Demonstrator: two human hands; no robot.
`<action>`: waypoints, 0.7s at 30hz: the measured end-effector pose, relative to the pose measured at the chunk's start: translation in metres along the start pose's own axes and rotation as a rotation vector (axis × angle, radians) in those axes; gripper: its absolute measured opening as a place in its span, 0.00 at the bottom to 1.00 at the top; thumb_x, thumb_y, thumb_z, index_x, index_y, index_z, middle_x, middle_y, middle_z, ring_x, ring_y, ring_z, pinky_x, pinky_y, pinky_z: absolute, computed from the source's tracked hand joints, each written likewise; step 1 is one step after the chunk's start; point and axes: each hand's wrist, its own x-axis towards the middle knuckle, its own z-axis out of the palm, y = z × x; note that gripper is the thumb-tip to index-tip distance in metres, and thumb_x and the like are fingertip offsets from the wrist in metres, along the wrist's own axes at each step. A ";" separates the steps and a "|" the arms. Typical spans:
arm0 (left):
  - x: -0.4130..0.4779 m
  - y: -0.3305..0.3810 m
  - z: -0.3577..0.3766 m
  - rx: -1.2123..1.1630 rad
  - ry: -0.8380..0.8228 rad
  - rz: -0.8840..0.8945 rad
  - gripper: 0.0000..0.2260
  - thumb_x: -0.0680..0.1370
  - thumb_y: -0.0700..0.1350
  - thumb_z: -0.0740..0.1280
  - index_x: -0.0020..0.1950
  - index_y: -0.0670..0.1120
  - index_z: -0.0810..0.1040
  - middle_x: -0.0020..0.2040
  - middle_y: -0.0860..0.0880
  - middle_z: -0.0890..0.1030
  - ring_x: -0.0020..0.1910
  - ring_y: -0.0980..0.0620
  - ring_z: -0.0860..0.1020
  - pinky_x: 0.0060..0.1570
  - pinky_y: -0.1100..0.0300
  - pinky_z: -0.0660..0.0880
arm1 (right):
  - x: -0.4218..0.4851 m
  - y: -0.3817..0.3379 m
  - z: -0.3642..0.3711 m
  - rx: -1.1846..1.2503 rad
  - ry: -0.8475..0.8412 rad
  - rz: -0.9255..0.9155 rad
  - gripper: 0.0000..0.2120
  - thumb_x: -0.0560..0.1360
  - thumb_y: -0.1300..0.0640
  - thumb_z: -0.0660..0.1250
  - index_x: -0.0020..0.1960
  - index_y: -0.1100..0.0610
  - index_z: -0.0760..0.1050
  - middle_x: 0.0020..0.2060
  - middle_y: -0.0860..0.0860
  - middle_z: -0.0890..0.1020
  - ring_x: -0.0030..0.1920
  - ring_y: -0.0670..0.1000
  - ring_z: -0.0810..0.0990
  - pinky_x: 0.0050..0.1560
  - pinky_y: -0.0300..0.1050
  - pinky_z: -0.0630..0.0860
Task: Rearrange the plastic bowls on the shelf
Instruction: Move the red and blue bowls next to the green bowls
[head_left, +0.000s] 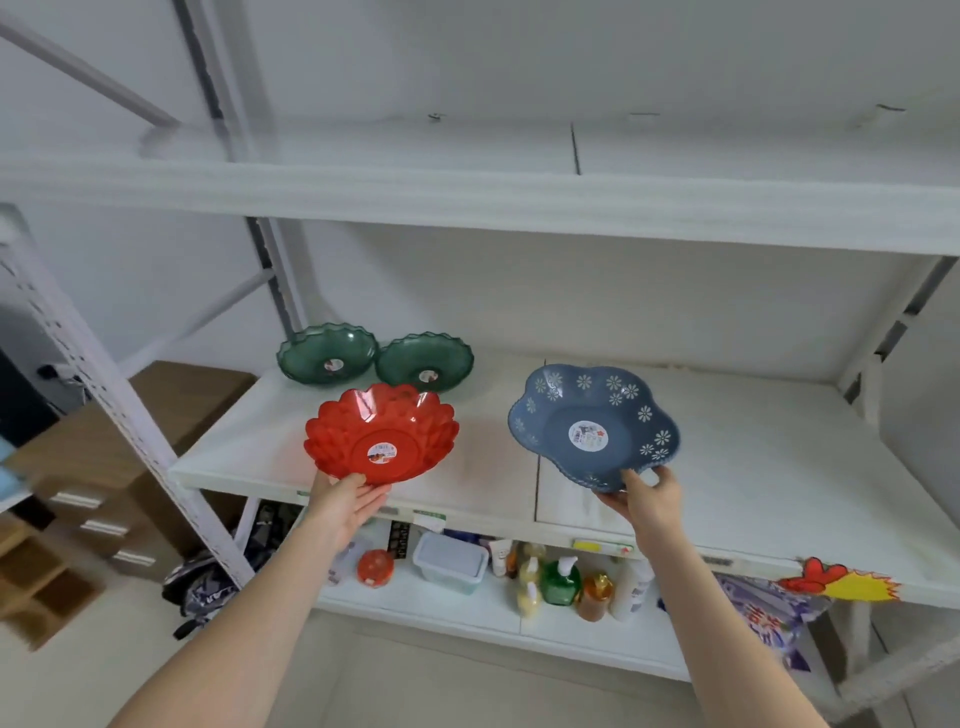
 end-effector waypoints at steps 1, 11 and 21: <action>0.011 0.007 -0.011 -0.006 0.013 0.003 0.25 0.80 0.32 0.58 0.75 0.46 0.61 0.64 0.31 0.74 0.50 0.39 0.80 0.55 0.49 0.75 | -0.003 0.004 0.016 0.007 -0.013 -0.003 0.18 0.77 0.68 0.61 0.65 0.58 0.65 0.62 0.67 0.75 0.43 0.63 0.83 0.31 0.45 0.83; 0.099 0.078 -0.126 -0.006 0.052 0.022 0.29 0.80 0.31 0.58 0.77 0.52 0.57 0.60 0.34 0.75 0.56 0.37 0.79 0.58 0.47 0.75 | -0.018 0.059 0.194 -0.039 -0.115 0.005 0.19 0.76 0.67 0.64 0.65 0.58 0.66 0.60 0.67 0.76 0.47 0.65 0.83 0.31 0.45 0.82; 0.191 0.120 -0.221 0.102 -0.105 -0.045 0.29 0.80 0.33 0.60 0.77 0.51 0.57 0.66 0.34 0.74 0.58 0.37 0.79 0.60 0.46 0.74 | -0.045 0.142 0.323 0.033 -0.008 0.051 0.19 0.75 0.68 0.63 0.64 0.59 0.66 0.58 0.67 0.78 0.41 0.65 0.84 0.32 0.47 0.83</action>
